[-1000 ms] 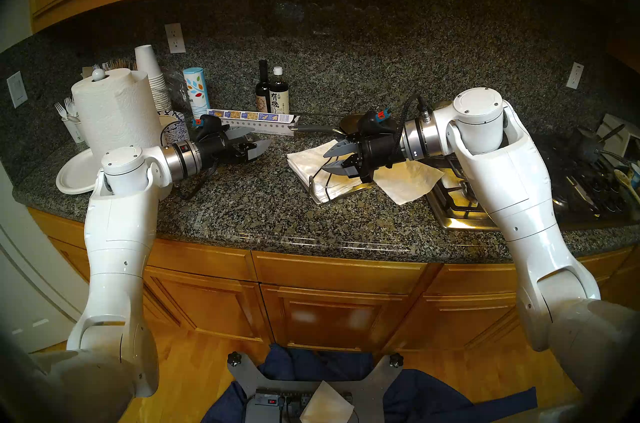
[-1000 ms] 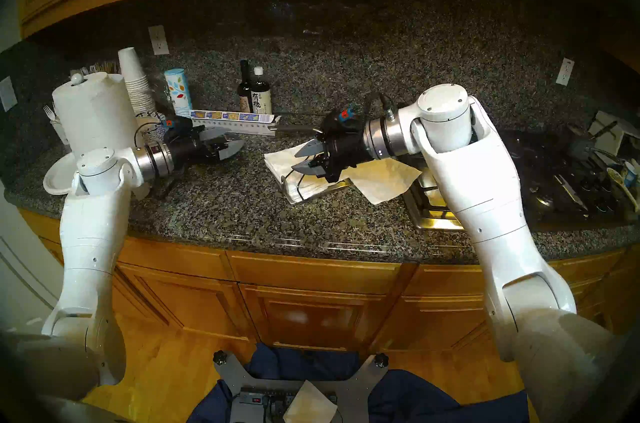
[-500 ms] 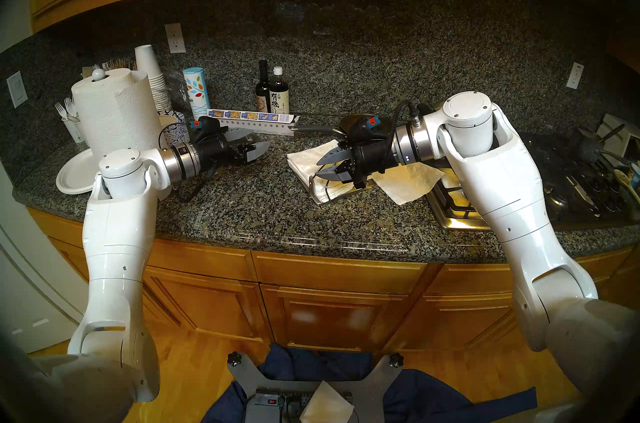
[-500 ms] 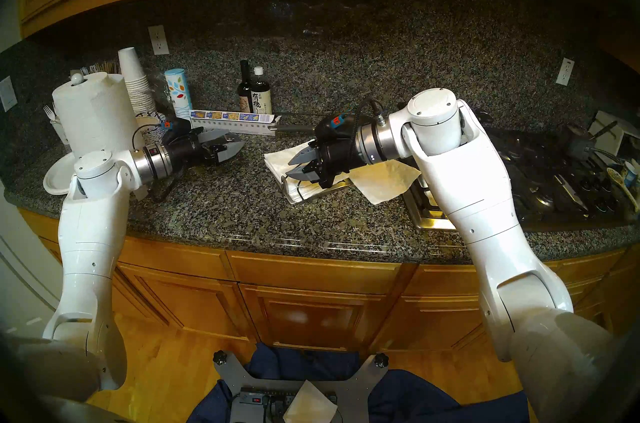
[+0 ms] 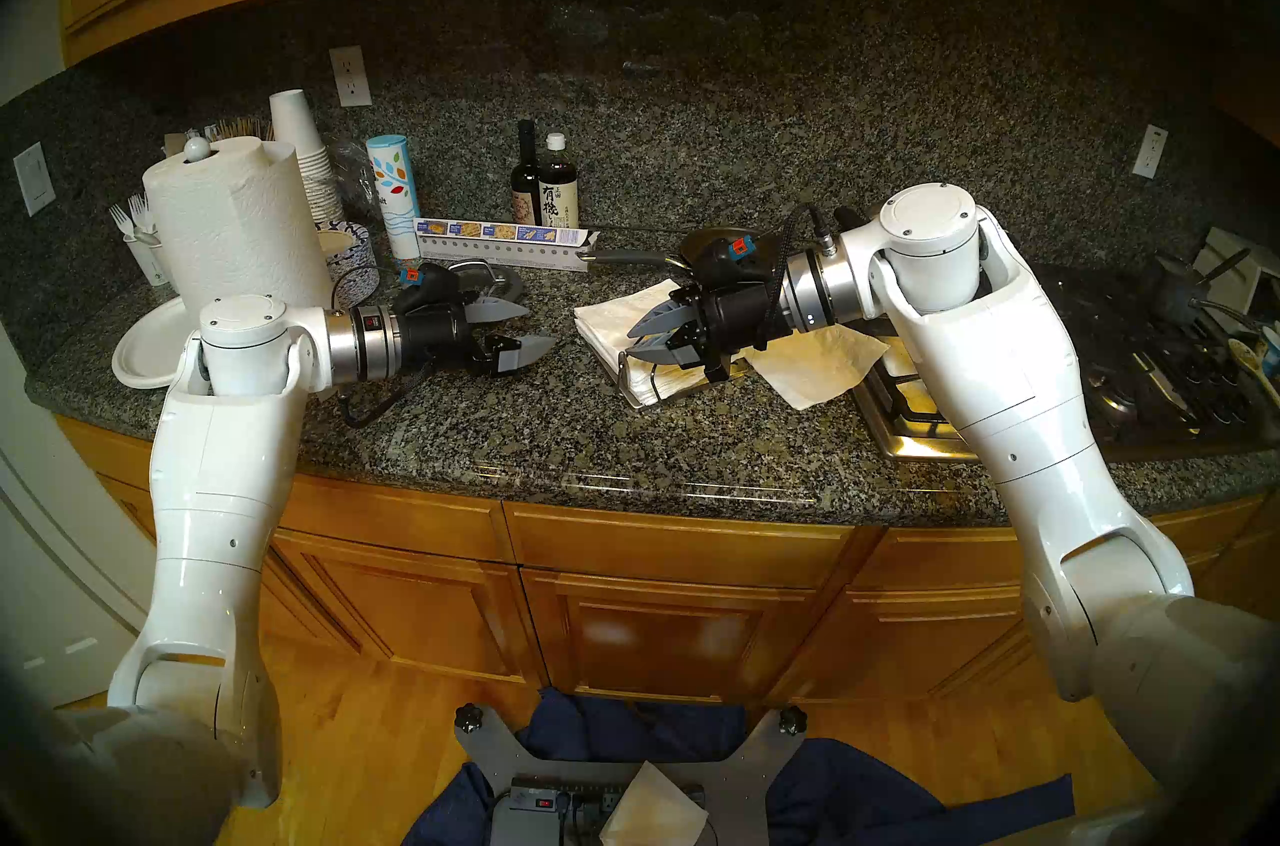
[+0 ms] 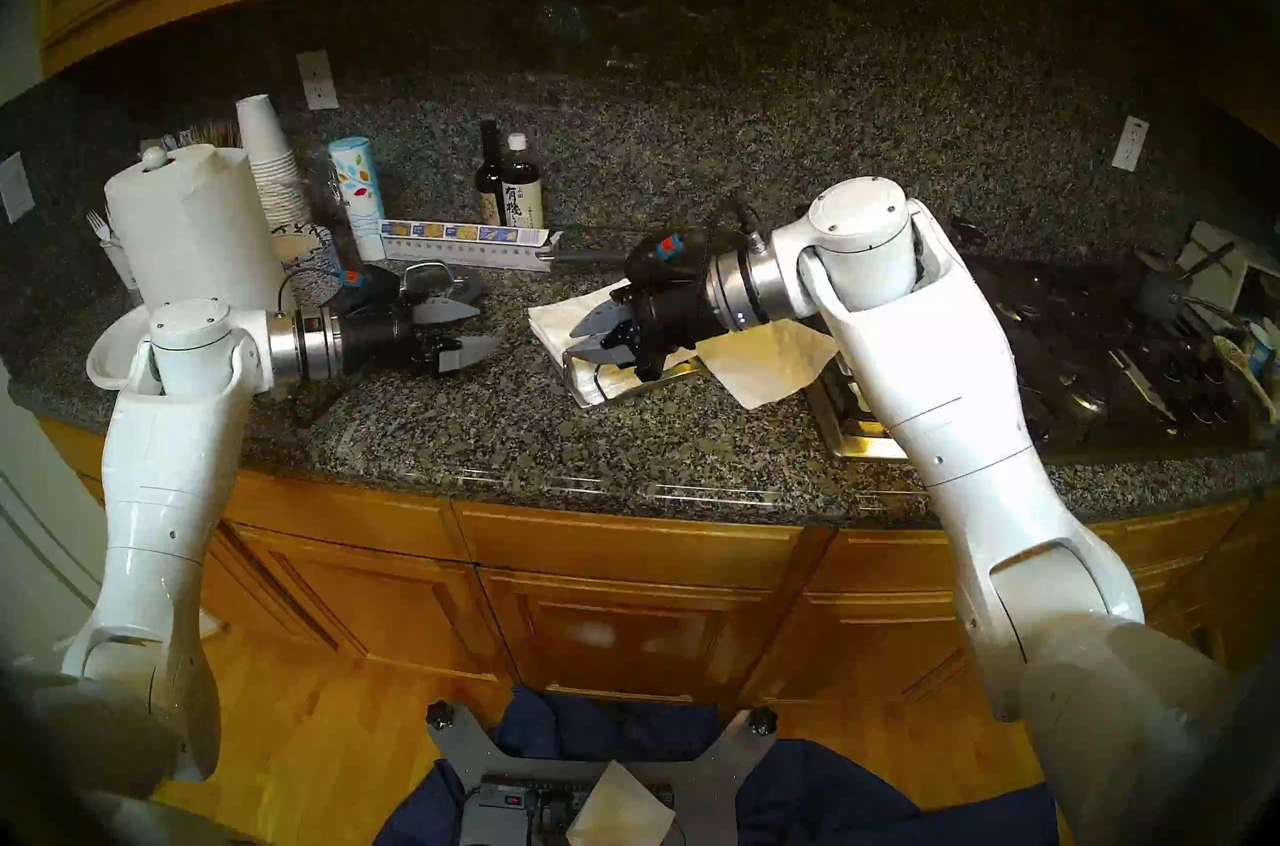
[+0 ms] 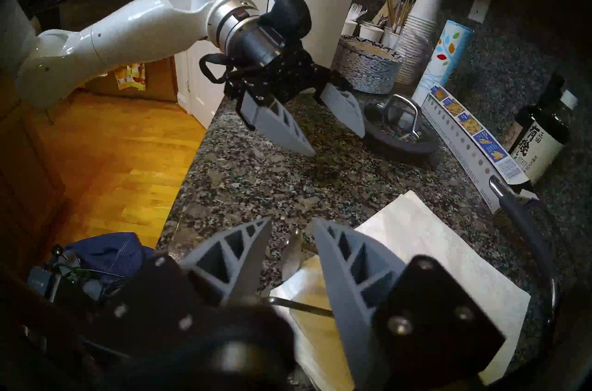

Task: Take napkin out of napkin holder

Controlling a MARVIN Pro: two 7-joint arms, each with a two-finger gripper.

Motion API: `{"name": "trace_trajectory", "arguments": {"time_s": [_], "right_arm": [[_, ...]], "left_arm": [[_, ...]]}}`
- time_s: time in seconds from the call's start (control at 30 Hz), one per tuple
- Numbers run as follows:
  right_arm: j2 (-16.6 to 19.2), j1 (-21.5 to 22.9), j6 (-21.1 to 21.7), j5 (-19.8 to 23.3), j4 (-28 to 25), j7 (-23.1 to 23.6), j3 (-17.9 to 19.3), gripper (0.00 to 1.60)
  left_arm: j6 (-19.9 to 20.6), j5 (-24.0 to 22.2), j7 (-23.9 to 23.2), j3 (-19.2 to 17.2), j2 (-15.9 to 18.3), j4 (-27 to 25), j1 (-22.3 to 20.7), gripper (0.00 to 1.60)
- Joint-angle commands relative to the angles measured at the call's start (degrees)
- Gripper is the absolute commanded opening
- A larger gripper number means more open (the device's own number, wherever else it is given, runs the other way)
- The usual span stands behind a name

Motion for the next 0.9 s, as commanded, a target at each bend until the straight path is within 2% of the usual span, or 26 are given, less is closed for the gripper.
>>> {"name": "trace_trajectory", "arguments": {"time_s": [0.0,0.17,0.2,0.23,0.27,0.3,0.37,0.4,0.43,0.73,0.87], "right_arm": [[0.51,1.92,0.32,-0.04,-0.74,0.55,0.50,0.77],[0.71,2.24,0.39,-0.05,-0.81,0.78,0.09,0.75],[0.74,2.26,0.40,-0.02,-0.84,0.78,0.05,0.74],[0.77,2.25,0.42,0.01,-0.89,0.75,0.02,0.72],[0.77,2.20,0.43,0.08,-0.94,0.67,0.04,0.62],[0.80,2.17,0.43,0.13,-0.99,0.62,0.03,0.61],[0.87,2.15,0.45,0.20,-1.06,0.56,-0.03,0.62],[0.91,2.12,0.43,0.23,-1.09,0.57,-0.08,0.61],[0.94,2.10,0.42,0.22,-1.11,0.55,-0.13,0.61],[0.64,2.81,-0.03,0.02,-0.30,0.33,-1.28,0.61],[0.25,3.30,-0.47,0.13,0.49,0.35,-1.75,0.61]], "left_arm": [[0.28,-0.14,-2.25,0.44,1.83,-1.84,-1.04,1.60],[-0.06,-0.02,-3.52,1.95,2.08,-1.52,-1.60,1.57],[0.00,-0.02,-3.57,2.10,2.04,-1.66,-1.59,1.22],[0.06,-0.03,-3.54,2.23,1.97,-1.75,-1.59,1.19],[0.05,0.05,-3.41,2.45,1.84,-1.71,-1.70,1.04],[-0.06,0.16,-3.34,2.75,1.77,-1.65,-1.85,0.72],[-0.12,0.14,-3.28,3.24,1.51,-1.52,-2.08,0.65],[-0.05,0.19,-3.15,3.58,1.25,-1.60,-2.26,0.49],[-0.15,0.05,-3.29,3.88,1.01,-1.44,-2.53,0.44],[-0.36,0.38,-2.57,6.32,-0.47,-0.86,-3.88,0.48],[-0.54,0.37,-2.50,6.82,-0.72,-0.34,-4.30,0.44]]}}
